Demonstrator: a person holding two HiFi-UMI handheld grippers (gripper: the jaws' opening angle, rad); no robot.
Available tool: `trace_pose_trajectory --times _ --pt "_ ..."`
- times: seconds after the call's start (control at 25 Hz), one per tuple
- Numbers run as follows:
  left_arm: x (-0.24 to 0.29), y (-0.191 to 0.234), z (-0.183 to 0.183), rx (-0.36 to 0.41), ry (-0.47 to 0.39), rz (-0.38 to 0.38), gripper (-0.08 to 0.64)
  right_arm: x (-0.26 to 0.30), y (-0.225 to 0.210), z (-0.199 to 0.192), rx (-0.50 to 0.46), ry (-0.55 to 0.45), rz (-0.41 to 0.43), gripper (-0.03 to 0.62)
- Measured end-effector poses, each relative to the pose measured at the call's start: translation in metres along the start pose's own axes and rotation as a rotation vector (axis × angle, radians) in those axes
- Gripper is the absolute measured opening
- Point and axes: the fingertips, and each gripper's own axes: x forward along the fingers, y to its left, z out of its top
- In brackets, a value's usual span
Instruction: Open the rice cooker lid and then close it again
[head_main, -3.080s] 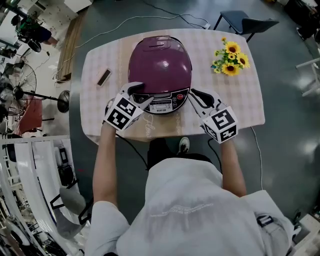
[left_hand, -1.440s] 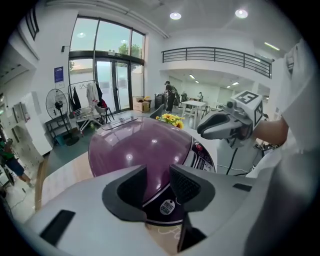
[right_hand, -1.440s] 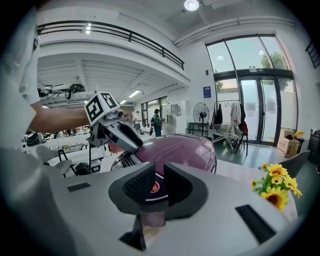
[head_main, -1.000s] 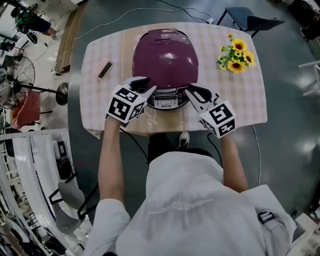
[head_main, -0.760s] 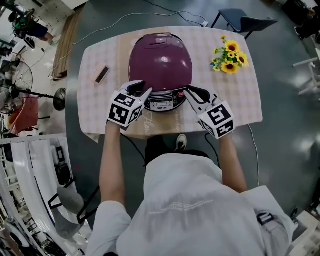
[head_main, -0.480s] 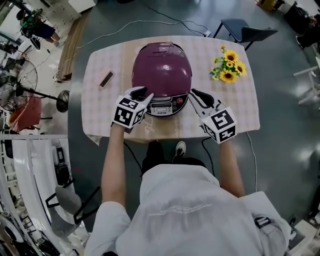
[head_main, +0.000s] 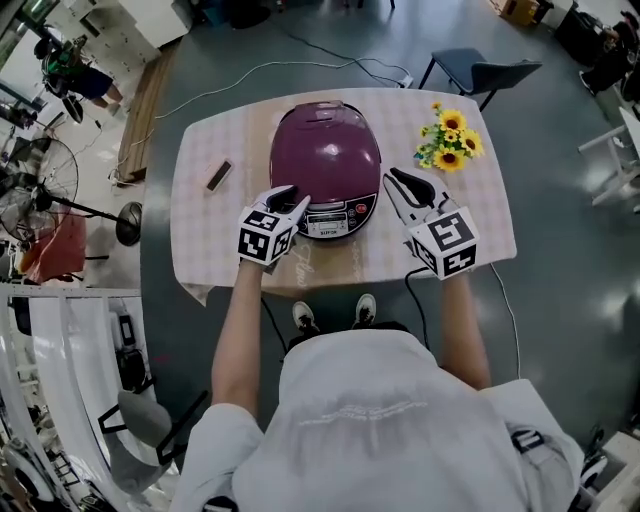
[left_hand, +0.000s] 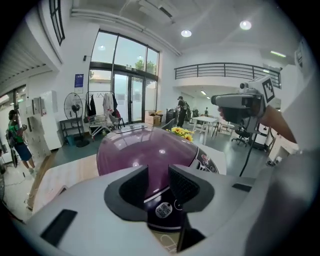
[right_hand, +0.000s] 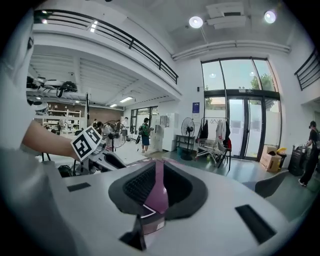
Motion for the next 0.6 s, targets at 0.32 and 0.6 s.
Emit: trace_pose_trajectory --times 0.32,0.6 --pt "-0.051 0.023 0.055 -0.025 -0.281 0.080 0.118 -0.005 0.006 0.050 -0.103 -0.053 -0.063 0.064" --pt "-0.120 0.050 0.099 0.041 -0.418 0.192 0.057 -0.002 0.019 0.085 -0.152 -0.108 -0.095 0.061"
